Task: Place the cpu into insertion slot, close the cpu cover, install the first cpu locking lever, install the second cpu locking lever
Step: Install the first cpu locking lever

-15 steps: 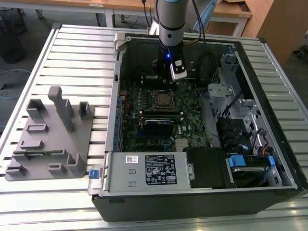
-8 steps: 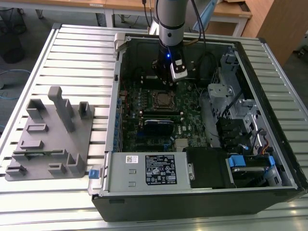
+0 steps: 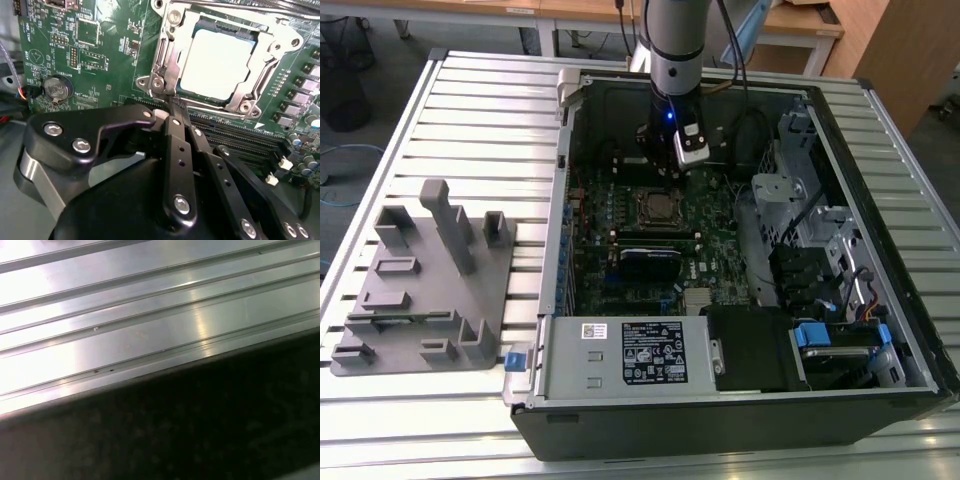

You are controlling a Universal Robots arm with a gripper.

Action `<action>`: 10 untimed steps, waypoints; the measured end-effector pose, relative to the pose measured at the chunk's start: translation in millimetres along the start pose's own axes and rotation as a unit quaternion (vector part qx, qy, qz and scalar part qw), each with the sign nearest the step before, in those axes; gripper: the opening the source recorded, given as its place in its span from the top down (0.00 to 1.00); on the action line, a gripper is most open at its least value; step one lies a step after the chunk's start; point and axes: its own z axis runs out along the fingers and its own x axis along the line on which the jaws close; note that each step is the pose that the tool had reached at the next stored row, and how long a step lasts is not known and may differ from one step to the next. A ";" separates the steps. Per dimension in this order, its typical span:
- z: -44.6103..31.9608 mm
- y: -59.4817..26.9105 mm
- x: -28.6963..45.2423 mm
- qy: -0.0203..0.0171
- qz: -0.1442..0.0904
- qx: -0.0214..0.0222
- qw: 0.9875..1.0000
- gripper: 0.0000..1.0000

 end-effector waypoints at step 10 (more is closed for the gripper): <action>0.7 2.6 -4.0 0.000 0.000 -0.001 1.000 0.89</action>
